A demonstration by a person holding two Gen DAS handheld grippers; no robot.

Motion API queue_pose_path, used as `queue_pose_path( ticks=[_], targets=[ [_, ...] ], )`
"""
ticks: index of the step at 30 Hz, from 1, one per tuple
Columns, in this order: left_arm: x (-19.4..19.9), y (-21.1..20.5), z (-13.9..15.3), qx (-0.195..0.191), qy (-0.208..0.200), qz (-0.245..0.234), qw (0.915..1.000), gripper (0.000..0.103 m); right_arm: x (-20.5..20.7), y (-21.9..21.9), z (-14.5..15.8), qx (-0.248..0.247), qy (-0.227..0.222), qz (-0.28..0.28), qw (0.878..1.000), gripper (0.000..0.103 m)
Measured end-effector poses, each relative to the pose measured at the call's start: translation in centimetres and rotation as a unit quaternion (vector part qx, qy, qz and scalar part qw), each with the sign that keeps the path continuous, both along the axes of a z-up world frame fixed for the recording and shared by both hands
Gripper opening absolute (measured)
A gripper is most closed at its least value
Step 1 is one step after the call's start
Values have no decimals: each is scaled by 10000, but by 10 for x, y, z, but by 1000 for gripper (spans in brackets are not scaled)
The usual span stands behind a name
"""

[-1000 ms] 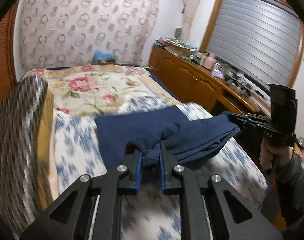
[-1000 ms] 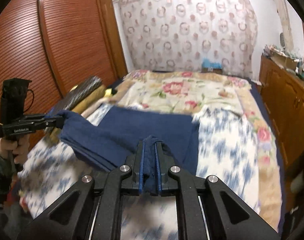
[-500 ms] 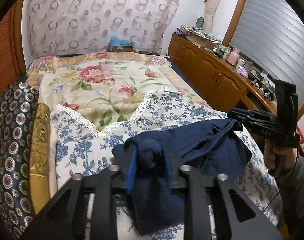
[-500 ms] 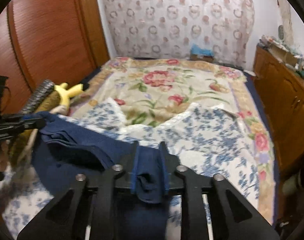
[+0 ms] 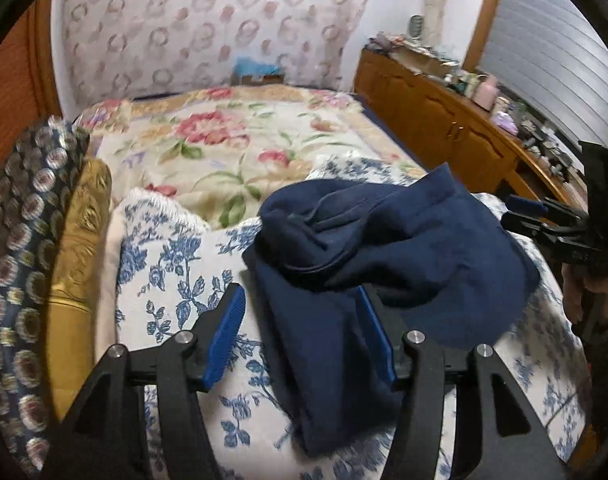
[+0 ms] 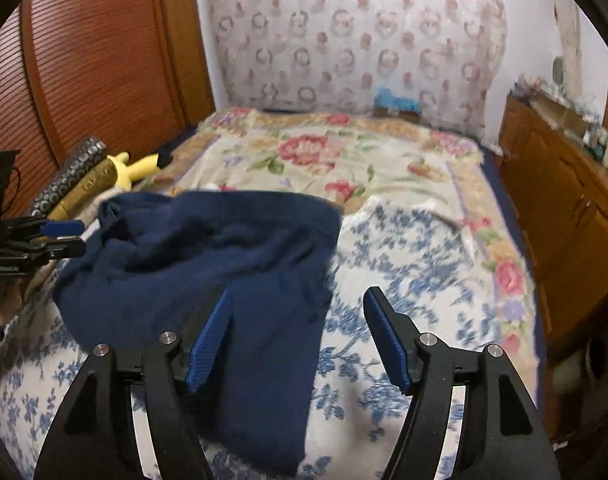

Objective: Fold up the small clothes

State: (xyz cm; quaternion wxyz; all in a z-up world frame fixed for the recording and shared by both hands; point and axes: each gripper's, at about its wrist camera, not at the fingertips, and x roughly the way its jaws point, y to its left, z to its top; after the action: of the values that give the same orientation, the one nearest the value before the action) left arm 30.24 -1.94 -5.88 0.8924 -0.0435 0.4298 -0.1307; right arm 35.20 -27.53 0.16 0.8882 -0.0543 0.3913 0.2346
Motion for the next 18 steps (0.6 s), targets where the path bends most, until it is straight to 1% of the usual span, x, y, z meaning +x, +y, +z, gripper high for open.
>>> queue_pose_path(
  ticks=[3,7,9,11,14,18],
  targets=[
    [12,2,-15,21,176,139,9997,56,14,8,-15,60,236,-31,9997,70],
    [20,1,-26,-152,324,231,9991,56,24,10,-25,77,489,-173,9986,72],
    [21,-2,-27,-144,319,222,9991,56,25,9,-27,96,537,-218,9983,74],
    [22,-5,-28,-95,303,199,9993,56,24,6,-31,182,688,-226,9972,74],
    [24,-5,-28,-91,302,180,9993,56,22,5,-31,263,695,-238,9969,74],
    [27,-6,-27,-81,298,161,9994,56,23,9,-37,383,879,-145,9953,74]
  ],
)
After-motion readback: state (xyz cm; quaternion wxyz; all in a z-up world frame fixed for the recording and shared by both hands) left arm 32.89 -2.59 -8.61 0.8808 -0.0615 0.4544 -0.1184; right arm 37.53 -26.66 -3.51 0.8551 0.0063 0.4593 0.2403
